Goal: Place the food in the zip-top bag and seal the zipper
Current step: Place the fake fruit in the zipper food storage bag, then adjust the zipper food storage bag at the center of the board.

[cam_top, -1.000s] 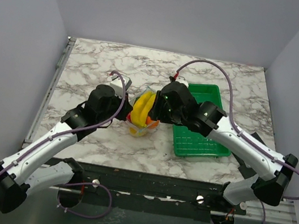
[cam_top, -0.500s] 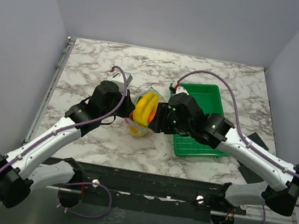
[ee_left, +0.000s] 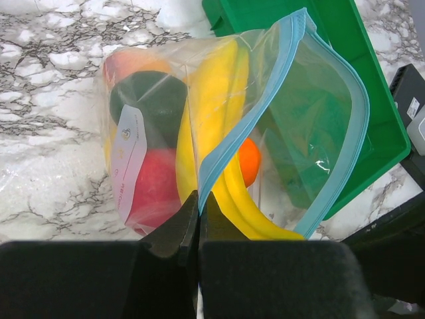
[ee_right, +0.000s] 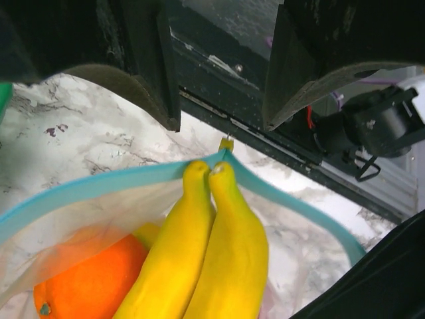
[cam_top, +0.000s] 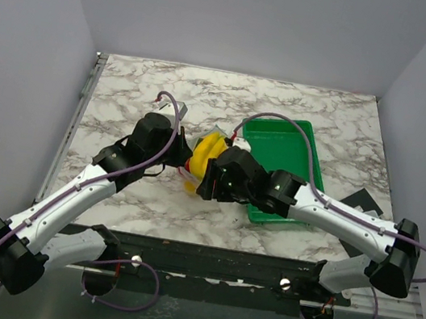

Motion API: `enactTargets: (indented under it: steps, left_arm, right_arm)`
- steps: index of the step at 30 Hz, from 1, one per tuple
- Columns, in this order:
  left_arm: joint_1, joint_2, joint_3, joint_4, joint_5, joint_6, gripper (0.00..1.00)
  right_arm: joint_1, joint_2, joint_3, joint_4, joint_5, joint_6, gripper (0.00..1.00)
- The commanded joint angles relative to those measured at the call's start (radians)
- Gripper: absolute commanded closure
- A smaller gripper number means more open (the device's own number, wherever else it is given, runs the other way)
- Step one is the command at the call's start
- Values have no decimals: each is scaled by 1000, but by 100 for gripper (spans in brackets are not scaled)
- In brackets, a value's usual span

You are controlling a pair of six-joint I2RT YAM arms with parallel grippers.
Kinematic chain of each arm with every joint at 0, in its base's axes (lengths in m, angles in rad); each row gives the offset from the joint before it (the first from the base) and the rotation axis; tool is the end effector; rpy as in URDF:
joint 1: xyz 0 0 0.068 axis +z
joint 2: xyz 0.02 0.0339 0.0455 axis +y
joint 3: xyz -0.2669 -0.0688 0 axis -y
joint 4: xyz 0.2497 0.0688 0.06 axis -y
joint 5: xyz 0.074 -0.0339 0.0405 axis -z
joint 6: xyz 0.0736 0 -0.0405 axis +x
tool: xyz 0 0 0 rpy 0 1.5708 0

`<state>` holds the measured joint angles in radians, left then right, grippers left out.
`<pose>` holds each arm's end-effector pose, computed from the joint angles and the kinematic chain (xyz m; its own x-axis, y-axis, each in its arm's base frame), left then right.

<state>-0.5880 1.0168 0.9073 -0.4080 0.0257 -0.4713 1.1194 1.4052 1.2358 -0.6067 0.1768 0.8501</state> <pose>0.2174 -0.1472 0.2998 -0.6270 -0.1275 -0.7685 0.3237 0.8547 -0.4059 0.1586 0.2974 0.2912 -0.8261 -0.0085 -0.5635 -0.3188 0.8315 0.4549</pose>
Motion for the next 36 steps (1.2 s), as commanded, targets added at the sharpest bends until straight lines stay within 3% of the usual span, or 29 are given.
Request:
enactTargets:
  steps: [1, 7, 15, 23, 36]
  left_arm:
    - [6, 3, 24, -26, -20, -16, 100]
    - [5, 3, 24, -28, -18, -16, 100]
    - [5, 3, 20, -28, -37, -16, 100]
    - [5, -15, 11, -32, -59, -29, 100]
    - [5, -104, 3, -81, -148, -79, 100]
  right_arm:
    - [5, 65, 33, 35, 69, 51, 44]
    - [5, 134, 66, 16, 118, 76, 49]
    - [5, 151, 72, 30, 144, 81, 65]
    - [6, 107, 57, 9, 148, 67, 99]
    - [5, 42, 206, -257, 104, -178, 99]
